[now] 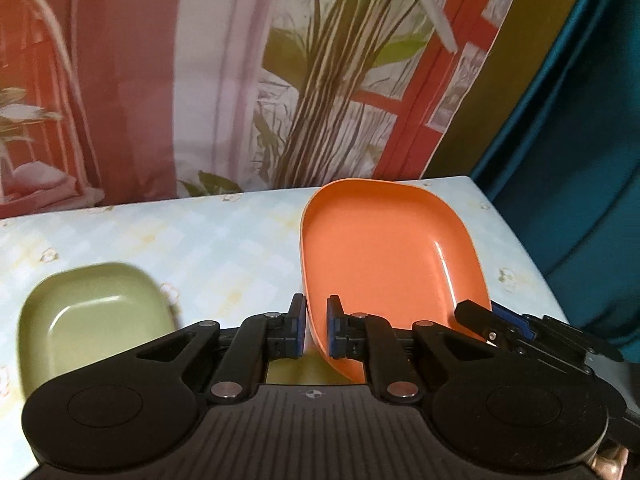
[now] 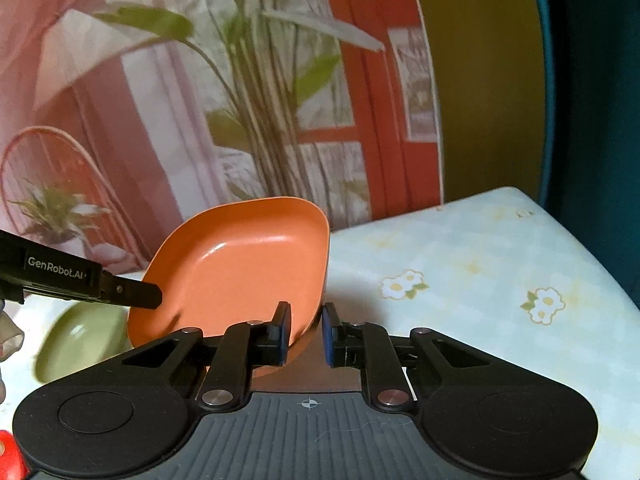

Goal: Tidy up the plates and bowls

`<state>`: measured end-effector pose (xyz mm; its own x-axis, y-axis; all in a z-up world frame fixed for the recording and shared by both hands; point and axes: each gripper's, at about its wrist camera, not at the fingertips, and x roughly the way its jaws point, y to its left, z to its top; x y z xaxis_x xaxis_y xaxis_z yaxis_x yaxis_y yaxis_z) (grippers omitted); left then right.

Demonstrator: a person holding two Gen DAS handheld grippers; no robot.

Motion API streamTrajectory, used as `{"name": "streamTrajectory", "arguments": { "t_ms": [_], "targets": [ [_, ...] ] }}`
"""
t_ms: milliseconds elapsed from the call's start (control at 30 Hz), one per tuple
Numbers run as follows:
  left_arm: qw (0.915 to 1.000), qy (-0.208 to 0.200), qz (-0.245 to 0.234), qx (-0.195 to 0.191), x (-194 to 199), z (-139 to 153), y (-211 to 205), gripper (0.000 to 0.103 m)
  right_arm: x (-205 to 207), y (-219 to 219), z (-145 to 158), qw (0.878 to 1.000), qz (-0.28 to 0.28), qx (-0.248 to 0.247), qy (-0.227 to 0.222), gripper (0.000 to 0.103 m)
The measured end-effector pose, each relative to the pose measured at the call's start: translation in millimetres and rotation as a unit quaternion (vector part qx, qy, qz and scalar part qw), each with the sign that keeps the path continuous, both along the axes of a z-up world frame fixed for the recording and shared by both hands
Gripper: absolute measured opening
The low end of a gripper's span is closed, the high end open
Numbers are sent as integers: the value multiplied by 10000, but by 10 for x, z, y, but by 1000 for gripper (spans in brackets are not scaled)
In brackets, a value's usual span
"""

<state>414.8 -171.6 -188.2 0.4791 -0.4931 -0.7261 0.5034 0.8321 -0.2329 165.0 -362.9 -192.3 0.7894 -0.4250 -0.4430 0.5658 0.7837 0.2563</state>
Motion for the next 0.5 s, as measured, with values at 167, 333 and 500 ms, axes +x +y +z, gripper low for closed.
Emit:
{"name": "streamTrajectory", "arguments": {
  "t_ms": [167, 333, 500],
  "targets": [
    [10000, 79, -47, -37, -190, 33, 355, 12, -30, 260, 55, 9998, 194, 33, 49, 15],
    [9996, 257, 140, -17, -393, -91, 686, 12, 4, 599, -16, 9987, 420, 44, 272, 15],
    [9994, 265, 160, 170, -528, -184, 854, 12, 44, 833, -56, 9969, 630, -4, 470, 15]
  ]
}}
